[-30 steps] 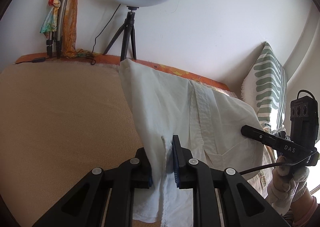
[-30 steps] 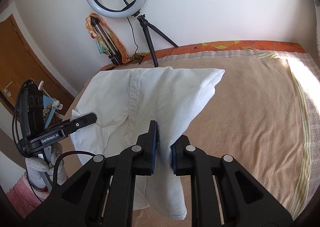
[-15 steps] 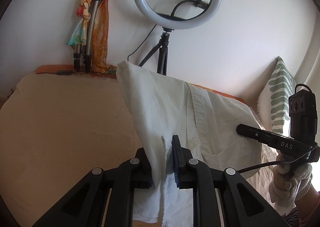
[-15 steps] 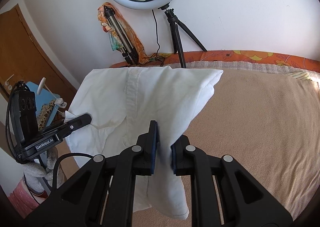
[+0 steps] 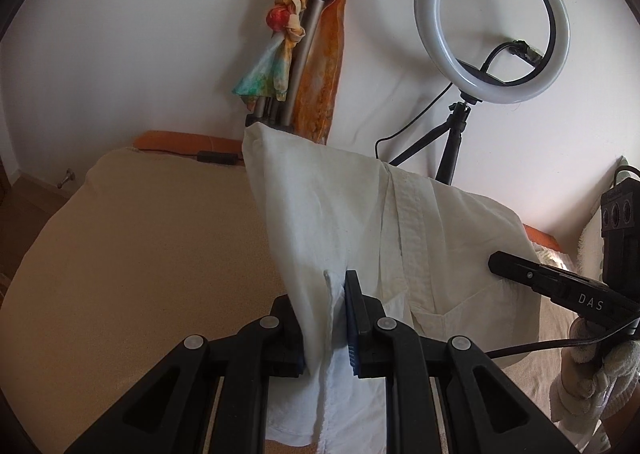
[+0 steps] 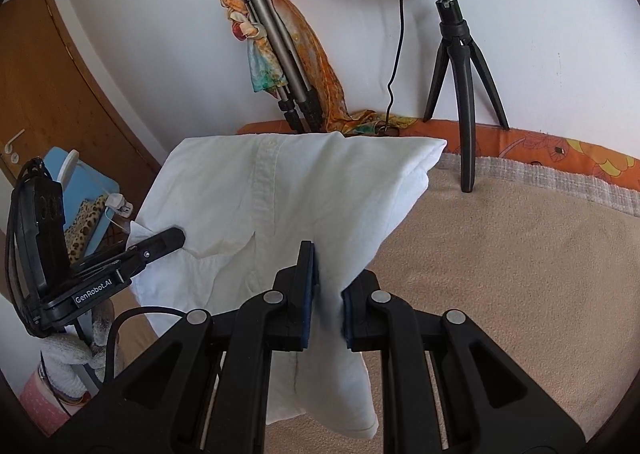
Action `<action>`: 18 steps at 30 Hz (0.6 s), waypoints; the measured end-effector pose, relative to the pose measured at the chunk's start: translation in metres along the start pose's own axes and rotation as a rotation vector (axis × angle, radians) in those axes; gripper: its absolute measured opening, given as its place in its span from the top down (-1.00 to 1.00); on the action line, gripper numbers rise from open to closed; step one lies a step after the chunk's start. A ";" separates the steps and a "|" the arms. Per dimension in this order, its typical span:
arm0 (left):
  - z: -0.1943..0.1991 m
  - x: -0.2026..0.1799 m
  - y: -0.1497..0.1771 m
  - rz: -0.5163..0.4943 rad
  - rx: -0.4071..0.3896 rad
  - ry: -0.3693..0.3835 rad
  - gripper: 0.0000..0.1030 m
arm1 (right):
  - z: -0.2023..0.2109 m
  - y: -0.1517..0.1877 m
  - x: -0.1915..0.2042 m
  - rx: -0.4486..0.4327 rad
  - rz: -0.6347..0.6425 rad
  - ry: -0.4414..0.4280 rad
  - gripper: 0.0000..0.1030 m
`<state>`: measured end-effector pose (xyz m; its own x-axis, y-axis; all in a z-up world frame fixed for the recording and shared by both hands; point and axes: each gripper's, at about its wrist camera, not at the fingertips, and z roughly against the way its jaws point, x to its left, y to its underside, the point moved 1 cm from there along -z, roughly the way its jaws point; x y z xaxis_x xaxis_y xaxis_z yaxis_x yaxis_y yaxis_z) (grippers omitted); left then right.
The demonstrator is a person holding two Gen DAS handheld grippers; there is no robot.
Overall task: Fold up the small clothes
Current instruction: 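Grasp the shirt's folded end with both grippers and lift it, then lay the shirt end down with both grippers and release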
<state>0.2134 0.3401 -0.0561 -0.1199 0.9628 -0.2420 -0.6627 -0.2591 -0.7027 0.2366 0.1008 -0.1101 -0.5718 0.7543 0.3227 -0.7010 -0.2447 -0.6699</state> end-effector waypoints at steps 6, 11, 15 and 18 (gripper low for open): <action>-0.026 0.013 -0.017 0.006 -0.001 -0.048 0.75 | -0.039 -0.019 0.013 0.013 0.028 0.021 0.75; -0.043 0.020 -0.018 -0.005 -0.004 -0.082 0.75 | -0.059 -0.028 0.012 0.018 0.036 0.050 0.75; -0.049 0.021 -0.015 -0.019 -0.004 -0.121 0.60 | -0.068 -0.028 0.011 0.035 0.058 0.073 0.72; -0.045 0.025 -0.015 -0.013 -0.028 -0.160 0.28 | -0.068 -0.025 0.010 0.037 0.071 0.124 0.41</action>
<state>0.2540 0.3646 -0.0819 -0.2293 0.9653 -0.1246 -0.6446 -0.2465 -0.7236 0.2780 0.1560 -0.1357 -0.5649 0.8031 0.1893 -0.6772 -0.3202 -0.6625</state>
